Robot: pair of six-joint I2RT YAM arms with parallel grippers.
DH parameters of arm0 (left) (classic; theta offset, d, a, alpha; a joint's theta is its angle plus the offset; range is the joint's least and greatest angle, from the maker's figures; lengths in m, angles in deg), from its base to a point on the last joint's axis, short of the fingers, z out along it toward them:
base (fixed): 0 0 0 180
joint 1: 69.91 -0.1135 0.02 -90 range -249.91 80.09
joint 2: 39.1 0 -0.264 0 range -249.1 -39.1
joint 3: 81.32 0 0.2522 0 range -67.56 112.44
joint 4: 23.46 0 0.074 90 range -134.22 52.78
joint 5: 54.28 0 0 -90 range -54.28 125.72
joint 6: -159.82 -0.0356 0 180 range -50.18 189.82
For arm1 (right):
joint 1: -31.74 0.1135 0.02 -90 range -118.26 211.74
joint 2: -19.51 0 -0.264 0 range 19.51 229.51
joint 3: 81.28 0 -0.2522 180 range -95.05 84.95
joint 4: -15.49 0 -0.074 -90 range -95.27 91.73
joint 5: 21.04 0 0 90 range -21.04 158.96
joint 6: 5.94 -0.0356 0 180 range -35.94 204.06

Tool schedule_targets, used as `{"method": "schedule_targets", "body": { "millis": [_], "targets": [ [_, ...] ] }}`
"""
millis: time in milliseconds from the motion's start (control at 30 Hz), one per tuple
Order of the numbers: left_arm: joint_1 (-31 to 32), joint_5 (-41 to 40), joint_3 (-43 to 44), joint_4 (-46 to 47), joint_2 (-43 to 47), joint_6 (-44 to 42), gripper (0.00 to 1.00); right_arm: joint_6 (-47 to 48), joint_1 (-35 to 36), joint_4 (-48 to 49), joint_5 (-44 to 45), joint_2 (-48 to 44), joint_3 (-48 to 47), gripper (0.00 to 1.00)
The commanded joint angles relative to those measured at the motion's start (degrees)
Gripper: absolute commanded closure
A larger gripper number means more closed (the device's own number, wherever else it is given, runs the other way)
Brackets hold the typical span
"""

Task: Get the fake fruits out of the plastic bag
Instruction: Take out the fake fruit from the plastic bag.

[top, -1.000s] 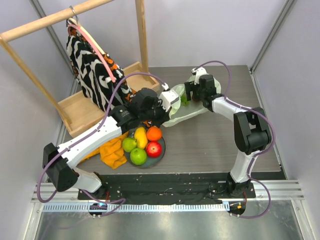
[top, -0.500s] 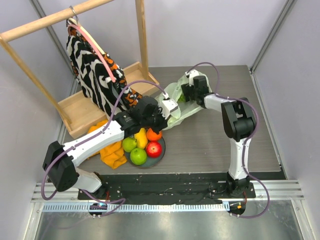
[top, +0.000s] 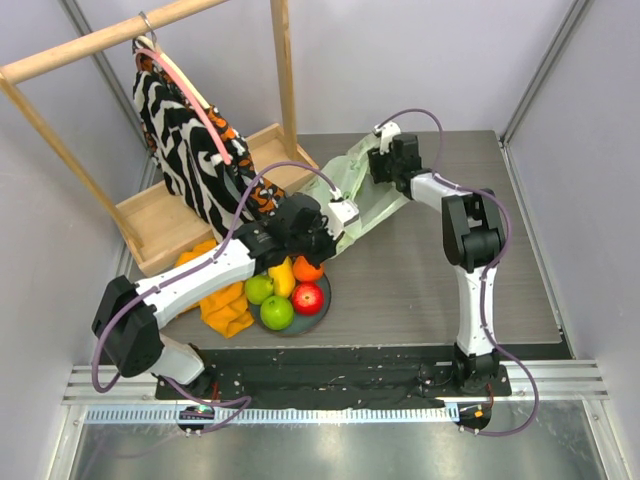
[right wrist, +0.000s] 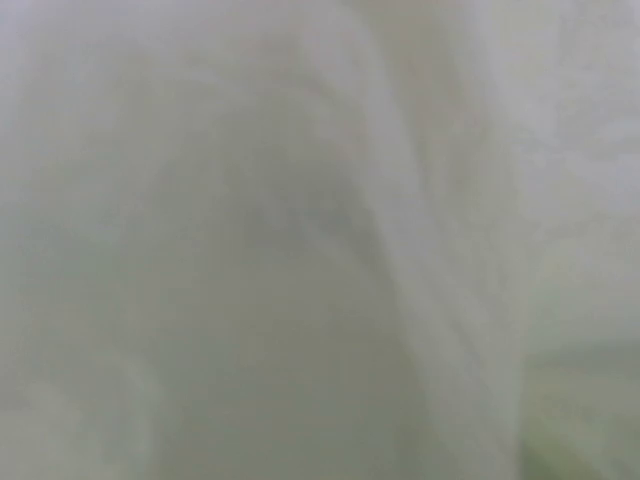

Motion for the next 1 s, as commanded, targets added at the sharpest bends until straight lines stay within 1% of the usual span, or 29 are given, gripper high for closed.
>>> {"method": "schedule_targets", "body": {
  "millis": [0, 67, 133, 167, 200, 267, 300, 367, 400, 467, 500, 533, 567, 600, 667, 700, 767, 800, 833, 867, 900, 933, 967],
  "targets": [
    [0.06, -0.11, 2.14, 0.18, 0.10, -0.58, 1.00, -3.04, -2.75, -2.81, -6.77, -8.59, 2.57, 0.76],
    [0.06, -0.55, 2.49, 0.36, -0.25, -0.67, 1.00, -5.14, -4.06, -4.57, -11.49, -13.66, 5.04, 0.76],
    [-0.20, -1.95, 3.28, 0.53, -0.61, -0.58, 1.00, -5.86, -4.60, -9.22, -15.38, -17.98, 9.08, 0.77],
    [-0.37, -2.22, 3.63, 0.71, -1.04, -0.06, 1.00, -5.77, -4.86, -10.46, -20.09, -22.96, 10.84, 0.77],
    [-0.64, -2.48, 4.42, 0.88, -1.22, 0.30, 1.00, -5.34, -5.12, -13.08, -22.49, -25.71, 14.42, 0.77],
    [-1.78, -3.36, 5.21, 1.67, -2.27, 1.61, 1.00, -3.50, -5.12, -15.21, -27.41, -31.51, 20.13, 0.75],
    [-2.22, -3.36, 6.17, 1.85, -2.54, 1.79, 1.00, -2.88, -5.04, -17.74, -32.31, -36.41, 21.65, 0.73],
    [-3.19, -3.63, 7.58, 2.82, -3.59, 2.32, 1.00, -2.26, -4.95, -20.57, -36.29, -40.49, 24.46, 0.71],
    [-3.54, -3.54, 9.68, 3.34, -4.90, 2.93, 1.00, -1.65, -4.60, -23.89, -39.36, -42.68, 24.91, 0.71],
    [-4.33, -3.54, 12.93, 3.61, -6.66, 3.20, 1.00, -0.77, -4.16, -28.46, -41.31, -43.84, 25.96, 0.70],
    [-4.59, -3.45, 14.69, 3.35, -9.02, 5.03, 1.00, -0.15, -3.81, -29.53, -42.80, -44.45, 26.32, 0.70],
    [-4.94, -3.19, 19.06, 3.17, -10.17, 5.39, 1.00, -0.15, -3.72, -30.41, -42.82, -44.81, 26.67, 0.70],
    [-5.12, -3.36, 21.28, 2.39, -12.80, 5.83, 1.00, -0.49, -3.54, -30.95, -42.99, -45.42, 27.28, 0.70],
    [-5.38, -3.62, 26.00, 2.03, -14.04, 6.01, 1.00, -0.41, -3.46, -31.04, -43.34, -46.90, 27.46, 0.70],
    [-6.35, -5.20, 30.16, 1.24, -17.46, 7.23, 1.00, 0.73, -2.06, -32.00, -43.17, -48.76, 27.38, 0.70],
    [-6.87, -5.73, 33.57, 1.15, -18.44, 7.94, 1.00, 2.91, -1.27, -32.70, -42.73, -50.77, 27.03, 0.70],
    [-8.45, -7.13, 36.58, 0.54, -19.85, 8.65, 1.00, 5.38, 0.84, -35.95, -42.29, -52.71, 26.50, 0.70],
    [-9.07, -7.23, 37.72, 0.45, -20.99, 9.52, 0.96, 8.17, 3.29, -37.09, -41.85, -54.90, 26.59, 0.70],
    [-9.69, -7.06, 39.65, 0.45, -21.43, 9.88, 0.79, 9.42, 4.36, -39.10, -41.68, -55.61, 26.76, 0.70],
    [-10.91, -6.79, 40.37, 0.27, -21.78, 10.31, 0.66, 10.74, 5.50, -39.91, -41.33, -56.32, 27.02, 0.69],
    [-11.53, -7.05, 40.98, 0.10, -22.14, 11.54, 0.50, 11.88, 8.29, -40.44, -41.06, -56.67, 27.20, 0.69],
    [-12.06, -7.23, 41.42, 0.09, -22.14, 12.33, 0.30, 14.16, 9.71, -40.79, -40.36, -56.68, 27.38, 0.69],
    [-13.20, -7.23, 41.60, 0.36, -22.05, 12.78, 0.26, 15.40, 11.64, -40.71, -39.83, -56.24, 27.38, 0.69]
  ]
}}
